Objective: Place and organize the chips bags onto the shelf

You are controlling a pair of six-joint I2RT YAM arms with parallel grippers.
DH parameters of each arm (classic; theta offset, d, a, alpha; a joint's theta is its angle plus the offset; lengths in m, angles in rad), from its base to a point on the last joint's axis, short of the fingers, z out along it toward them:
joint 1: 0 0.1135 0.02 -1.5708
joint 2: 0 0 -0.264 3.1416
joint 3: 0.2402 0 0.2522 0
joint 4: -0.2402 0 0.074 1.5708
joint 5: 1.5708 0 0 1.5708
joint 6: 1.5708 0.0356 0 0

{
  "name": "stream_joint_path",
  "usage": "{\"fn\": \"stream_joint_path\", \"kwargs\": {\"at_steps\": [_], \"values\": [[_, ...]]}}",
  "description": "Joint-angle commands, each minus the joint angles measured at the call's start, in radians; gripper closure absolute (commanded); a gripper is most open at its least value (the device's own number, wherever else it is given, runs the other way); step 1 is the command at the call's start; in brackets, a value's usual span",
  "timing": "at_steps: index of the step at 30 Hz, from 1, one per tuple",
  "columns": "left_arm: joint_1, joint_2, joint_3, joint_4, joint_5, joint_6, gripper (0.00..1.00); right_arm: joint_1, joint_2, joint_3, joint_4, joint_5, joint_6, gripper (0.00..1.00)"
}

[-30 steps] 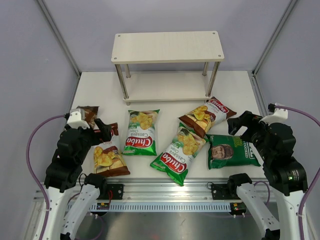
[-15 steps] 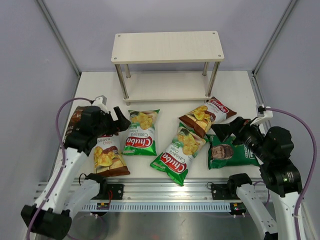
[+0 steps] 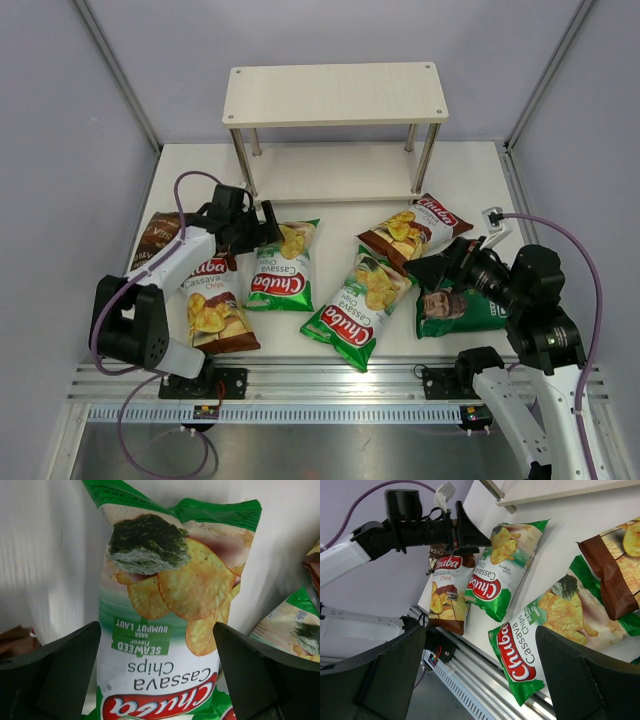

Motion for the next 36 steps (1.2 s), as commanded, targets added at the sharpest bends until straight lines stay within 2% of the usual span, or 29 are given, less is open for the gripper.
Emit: {"fn": "stream_joint_path", "kwargs": {"at_steps": [1,3,4,7,8,14,18,21,25,29,32,33,34,36], "values": [[0.0,0.077,0.046,0.109,0.034,0.017,0.02,-0.003,0.012,-0.002,0.052,-0.079,0.003,0.0],[0.003,0.115,0.03,0.147,0.052,0.017,0.08,-0.003,0.012,-0.01,0.055,-0.091,0.003,0.01],[0.003,0.121,0.023,0.155,0.059,0.014,0.15,-0.003,0.012,-0.025,0.067,-0.114,0.006,0.0],[0.003,0.119,-0.043,0.222,0.077,-0.014,0.25,-0.003,0.025,-0.053,0.087,-0.162,0.014,0.01],[0.002,0.115,-0.059,0.251,0.08,-0.023,0.33,-0.003,0.03,-0.059,0.095,-0.171,0.018,0.0],[-0.026,0.086,-0.166,0.382,0.1,-0.108,0.52,-0.003,0.073,-0.107,0.187,-0.214,0.057,0.01],[-0.049,-0.006,-0.247,0.453,0.066,-0.216,0.76,-0.003,0.096,-0.117,0.231,-0.222,0.078,0.01],[-0.072,-0.108,-0.301,0.502,0.005,-0.282,0.87,-0.003,0.108,-0.127,0.249,-0.222,0.087,0.01],[-0.093,-0.234,-0.338,0.514,-0.046,-0.362,0.96,-0.005,0.119,-0.151,0.277,-0.216,0.104,0.01],[-0.119,-0.378,-0.355,0.503,-0.053,-0.436,0.98,-0.003,0.134,-0.183,0.312,-0.196,0.138,0.01],[-0.136,-0.507,-0.343,0.508,-0.056,-0.471,0.98,0.0,0.186,-0.251,0.456,-0.237,0.253,0.01],[-0.141,-0.536,-0.333,0.503,-0.063,-0.479,0.99,0.003,0.205,-0.277,0.527,-0.277,0.356,0.01],[-0.147,-0.597,-0.324,0.497,-0.073,-0.488,0.99,0.029,0.228,-0.316,0.676,-0.283,0.404,0.0],[-0.15,-0.647,-0.286,0.488,-0.087,-0.519,1.0,0.093,0.3,-0.309,0.766,-0.242,0.443,0.0]]}}
